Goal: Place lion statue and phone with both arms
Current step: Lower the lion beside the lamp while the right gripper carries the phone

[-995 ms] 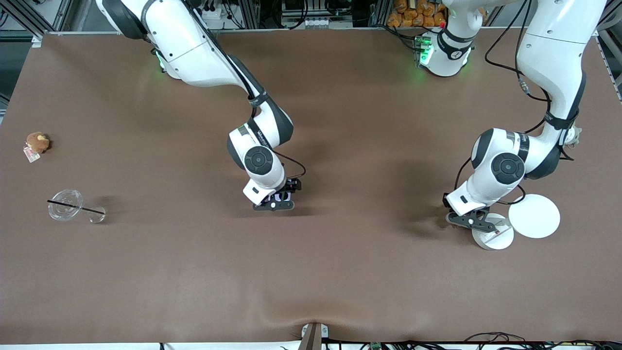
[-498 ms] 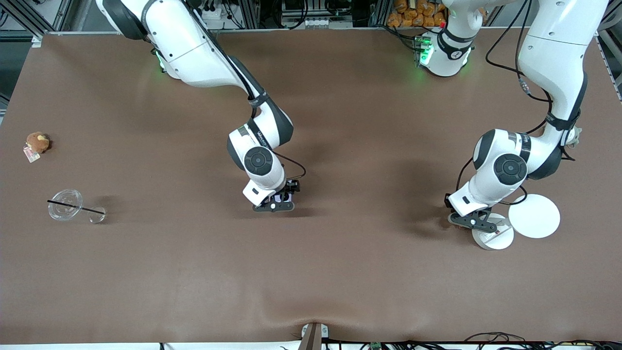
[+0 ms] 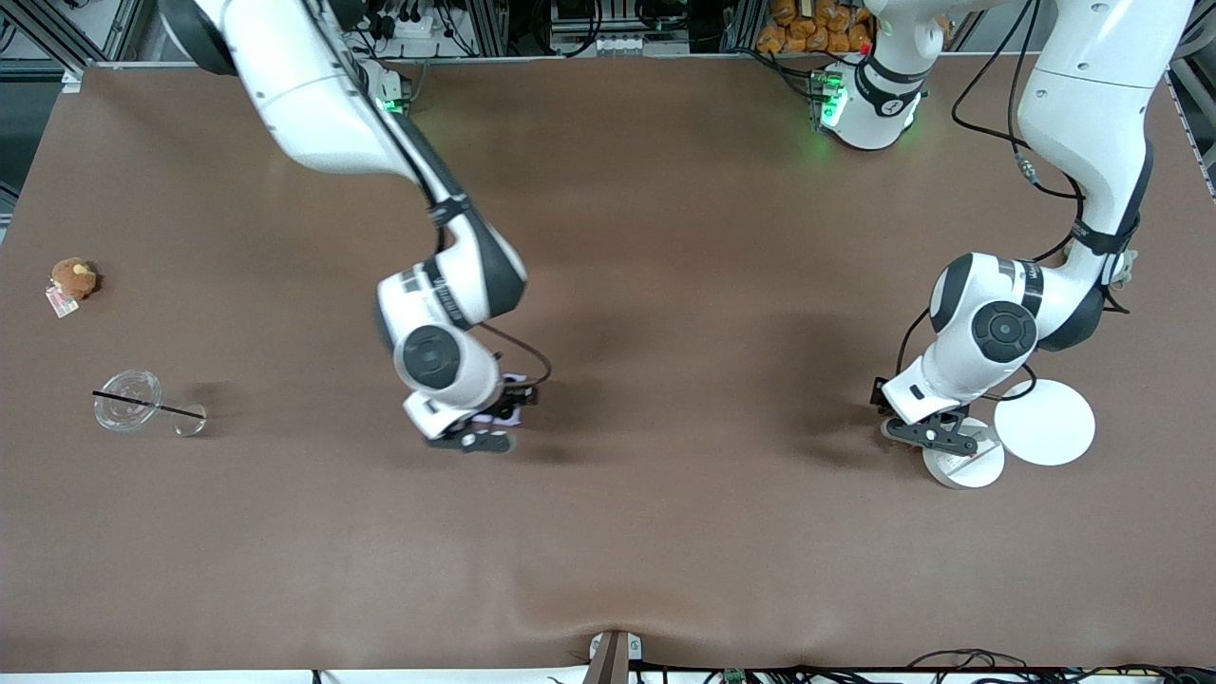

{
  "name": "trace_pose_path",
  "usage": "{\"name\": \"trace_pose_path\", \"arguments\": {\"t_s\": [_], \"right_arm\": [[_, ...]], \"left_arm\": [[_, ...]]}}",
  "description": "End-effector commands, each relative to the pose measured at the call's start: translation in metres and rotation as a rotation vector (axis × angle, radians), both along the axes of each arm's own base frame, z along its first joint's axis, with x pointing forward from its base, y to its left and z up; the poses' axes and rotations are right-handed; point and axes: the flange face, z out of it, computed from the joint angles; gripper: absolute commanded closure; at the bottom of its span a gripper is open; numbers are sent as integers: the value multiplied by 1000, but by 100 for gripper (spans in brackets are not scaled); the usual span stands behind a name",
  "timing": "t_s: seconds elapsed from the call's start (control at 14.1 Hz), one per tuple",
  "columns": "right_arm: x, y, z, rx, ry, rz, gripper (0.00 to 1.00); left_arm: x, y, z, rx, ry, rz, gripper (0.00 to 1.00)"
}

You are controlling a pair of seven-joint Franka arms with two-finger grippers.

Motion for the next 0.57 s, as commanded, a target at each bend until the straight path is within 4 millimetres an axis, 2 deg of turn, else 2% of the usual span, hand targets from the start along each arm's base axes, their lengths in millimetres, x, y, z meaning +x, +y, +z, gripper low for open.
{"name": "trace_pose_path", "arguments": {"t_s": [0.0, 0.07, 0.14, 0.21, 0.28, 0.36, 0.43, 0.5], "right_arm": [[14, -33, 30, 19, -5, -50, 100], [20, -53, 32, 16, 8, -79, 100], [28, -81, 35, 13, 24, -115, 100], [33, -104, 51, 16, 21, -116, 100], [30, -118, 51, 8, 49, -84, 100], [27, -138, 42, -11, 98, -87, 100], [28, -169, 31, -21, 121, -121, 100], [28, -188, 25, -26, 134, -118, 100]], "left_arm": [[3, -2, 12, -3, -28, -20, 0], [3, -5, 22, 2, -36, -20, 0], [2, -11, 29, 5, -32, -25, 0], [0, -16, 31, 10, -12, -25, 0], [-2, -22, 39, 15, -4, -29, 0], [-4, -27, 48, 20, 0, -34, 0], [-5, -31, 58, 27, 5, -39, 0], [-6, -36, 69, 35, 9, -44, 0]]}}
